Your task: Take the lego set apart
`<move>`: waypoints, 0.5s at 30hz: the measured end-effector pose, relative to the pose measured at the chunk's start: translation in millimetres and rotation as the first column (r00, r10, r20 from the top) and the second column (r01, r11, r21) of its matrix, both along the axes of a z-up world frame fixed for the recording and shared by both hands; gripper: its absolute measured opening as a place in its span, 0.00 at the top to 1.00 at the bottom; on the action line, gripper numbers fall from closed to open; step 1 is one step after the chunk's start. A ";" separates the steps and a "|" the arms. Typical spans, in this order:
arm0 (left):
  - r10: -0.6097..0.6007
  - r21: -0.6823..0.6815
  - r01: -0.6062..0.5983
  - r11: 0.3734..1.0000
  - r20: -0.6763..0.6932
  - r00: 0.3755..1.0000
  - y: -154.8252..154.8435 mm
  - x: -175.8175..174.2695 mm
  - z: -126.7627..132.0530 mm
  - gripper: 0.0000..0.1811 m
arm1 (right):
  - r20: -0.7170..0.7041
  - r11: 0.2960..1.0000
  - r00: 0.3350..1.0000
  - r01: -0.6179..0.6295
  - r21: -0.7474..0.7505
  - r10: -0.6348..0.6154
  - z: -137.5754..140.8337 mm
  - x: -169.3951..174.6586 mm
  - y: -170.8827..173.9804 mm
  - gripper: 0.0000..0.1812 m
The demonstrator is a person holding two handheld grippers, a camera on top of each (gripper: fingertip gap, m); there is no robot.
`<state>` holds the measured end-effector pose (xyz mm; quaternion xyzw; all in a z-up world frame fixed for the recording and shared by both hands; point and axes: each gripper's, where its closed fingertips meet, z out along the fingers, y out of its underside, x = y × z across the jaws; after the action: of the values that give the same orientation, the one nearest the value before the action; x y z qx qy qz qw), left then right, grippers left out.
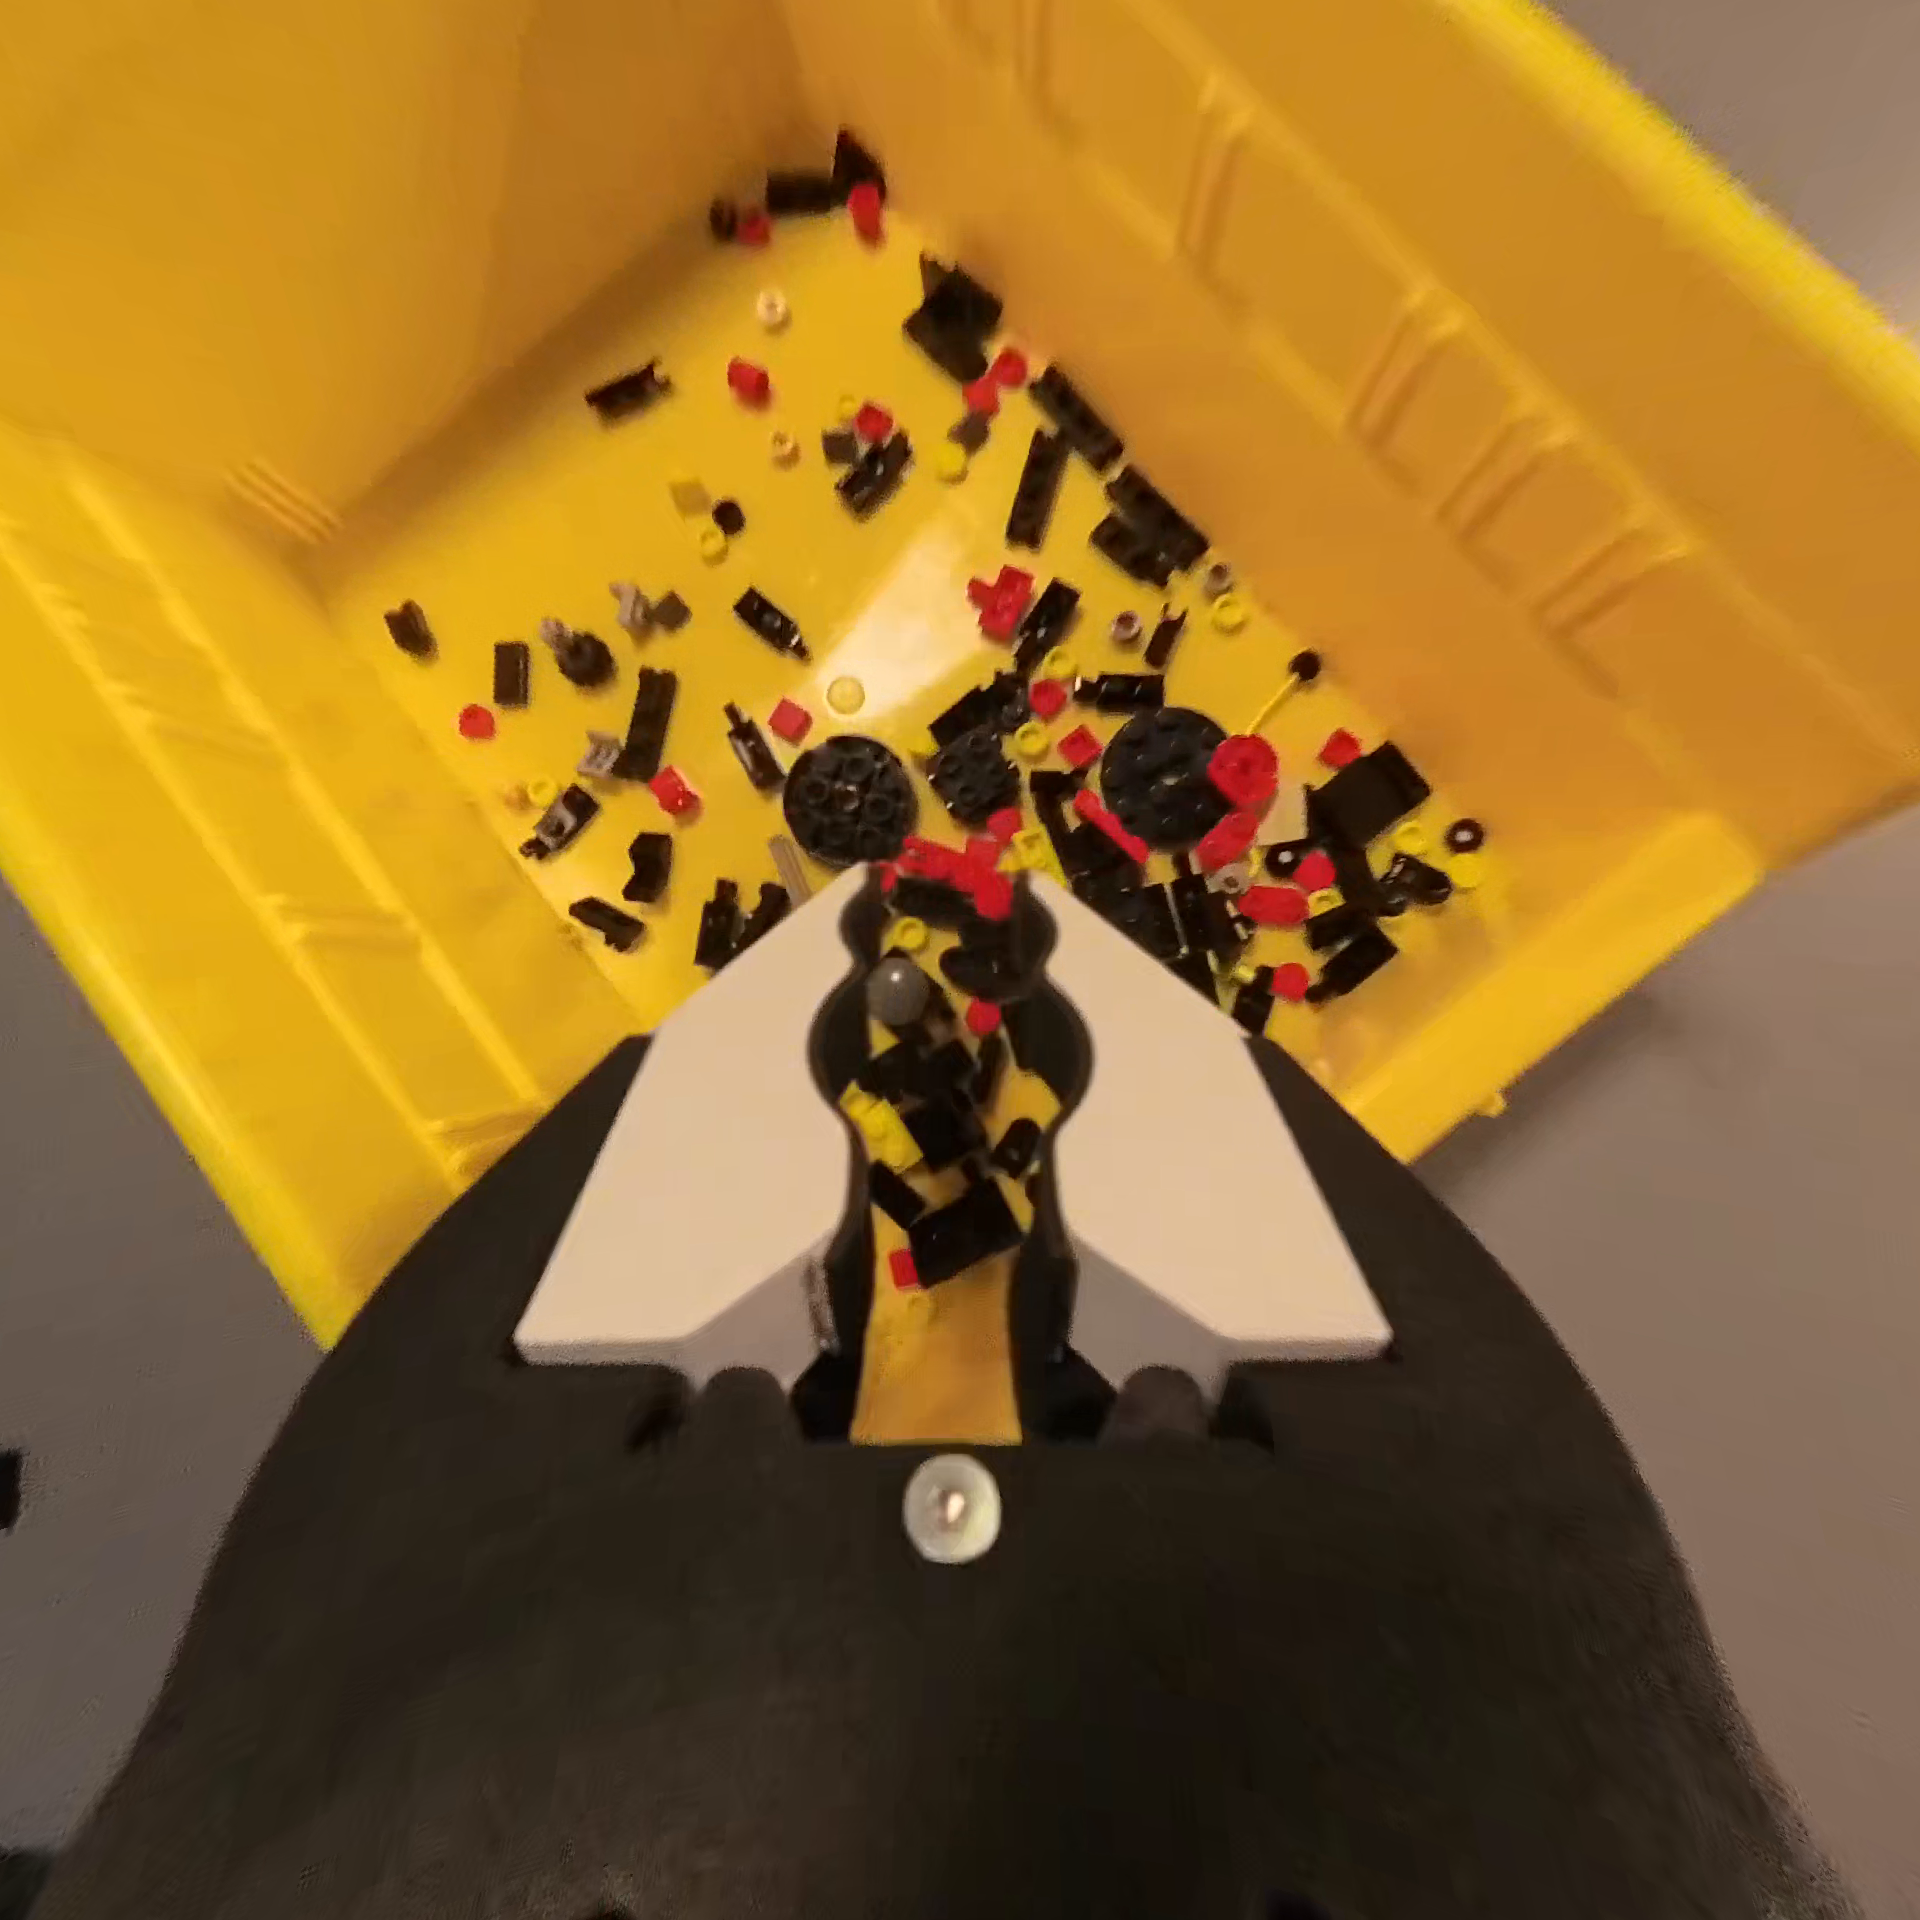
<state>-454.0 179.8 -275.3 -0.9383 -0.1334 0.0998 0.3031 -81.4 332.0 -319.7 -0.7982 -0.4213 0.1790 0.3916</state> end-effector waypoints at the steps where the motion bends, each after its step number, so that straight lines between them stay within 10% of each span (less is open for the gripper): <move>1: 0.011 -0.025 -0.011 1.000 -0.013 1.000 0.0 -1.4 -2.9 0.82 | 0.013 1.000 1.000 0.009 0.012 -0.010 -0.2 0.3 2.8 0.77; 10: 0.074 0.015 -0.072 0.997 -0.163 0.984 7.6 -2.6 25.0 0.43 | 0.067 0.994 0.993 -0.101 0.031 0.099 0.1 1.4 4.6 0.87; 15: -0.320 0.399 0.398 0.826 -0.250 0.914 58.7 126.9 98.0 0.56 | 0.221 0.753 0.934 -0.356 0.553 0.279 41.9 2.1 6.2 0.90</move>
<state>-327.0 238.5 -177.4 -0.8407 0.0536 0.0883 0.5316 -79.4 338.2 -277.7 -0.5648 -0.6088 0.0544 0.5544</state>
